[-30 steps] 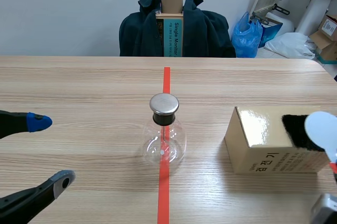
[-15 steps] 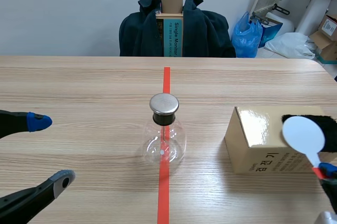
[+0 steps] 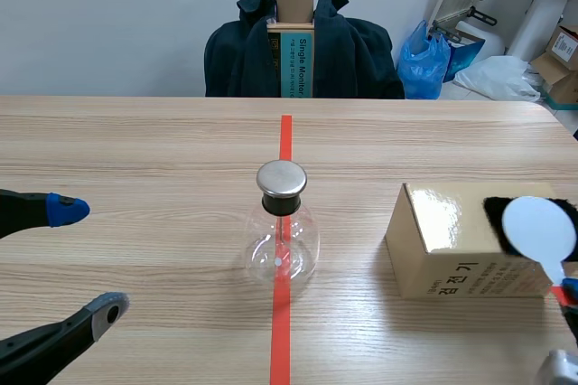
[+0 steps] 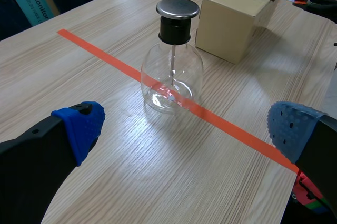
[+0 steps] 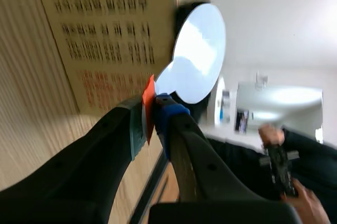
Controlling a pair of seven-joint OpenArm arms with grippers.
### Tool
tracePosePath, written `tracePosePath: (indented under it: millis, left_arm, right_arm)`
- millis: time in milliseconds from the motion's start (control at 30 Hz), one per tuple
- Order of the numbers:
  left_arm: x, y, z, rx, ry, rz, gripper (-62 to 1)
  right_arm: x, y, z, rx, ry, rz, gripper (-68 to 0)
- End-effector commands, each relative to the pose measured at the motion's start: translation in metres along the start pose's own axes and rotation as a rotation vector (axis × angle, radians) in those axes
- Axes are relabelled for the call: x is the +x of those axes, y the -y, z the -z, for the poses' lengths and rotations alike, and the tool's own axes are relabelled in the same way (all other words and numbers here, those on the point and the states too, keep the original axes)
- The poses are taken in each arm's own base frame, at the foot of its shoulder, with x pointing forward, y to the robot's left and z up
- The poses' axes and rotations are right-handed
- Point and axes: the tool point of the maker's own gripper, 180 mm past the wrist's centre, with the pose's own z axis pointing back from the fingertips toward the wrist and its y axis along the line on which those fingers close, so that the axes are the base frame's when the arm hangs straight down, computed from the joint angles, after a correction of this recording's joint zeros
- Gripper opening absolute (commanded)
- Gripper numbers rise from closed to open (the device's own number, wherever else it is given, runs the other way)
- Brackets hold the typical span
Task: Do the electroscope experiment.
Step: 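Rub the plate on the fur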
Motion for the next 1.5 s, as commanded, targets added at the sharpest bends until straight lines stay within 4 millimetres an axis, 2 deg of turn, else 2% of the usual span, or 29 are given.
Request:
tracePosePath:
  millis: [0,200,433,733,900,1200,1333,1367,1400,1467]
  left_arm:
    - [0.007,-0.003,0.001,0.009,0.03,0.005,1.4]
    - [0.007,-0.003,0.001,0.009,0.03,0.005,1.4]
    - [0.007,-0.003,0.001,0.009,0.03,0.005,1.4]
    - [0.007,-0.003,0.001,0.009,0.03,0.005,1.4]
    - [0.007,-0.003,0.001,0.009,0.03,0.005,1.4]
    - [0.003,-0.002,0.001,0.003,0.006,0.021,1.4]
    - [-0.005,-0.012,0.003,0.018,-0.034,0.033,1.4]
    - [-0.01,-0.015,0.004,0.018,-0.057,0.041,-3.6]
    - [-0.016,-0.02,0.006,0.019,-0.086,0.053,-16.1]
    - [-0.025,-0.028,0.011,0.026,-0.115,0.055,-45.0]
  right_arm:
    - [-0.008,0.002,-0.001,0.006,-0.022,-0.011,-66.7]
    - [-0.001,0.007,0.001,-0.008,0.014,-0.022,-66.7]
    - [-0.009,0.041,0.001,-0.086,-0.003,-0.076,-66.7]
    - [-0.007,0.101,-0.003,-0.214,0.002,-0.184,-66.7]
    - [-0.001,0.148,-0.007,-0.333,0.005,-0.232,-66.7]
    - [0.005,0.231,-0.029,-0.598,-0.03,-0.195,-66.7]
    - [0.003,0.263,-0.043,-0.704,-0.071,-0.161,-66.7]
    - [0.004,0.27,-0.046,-0.728,-0.078,-0.152,-66.7]
    - [0.004,0.277,-0.05,-0.755,-0.083,-0.139,-66.7]
    - [0.004,0.288,-0.056,-0.798,-0.09,-0.116,-66.7]
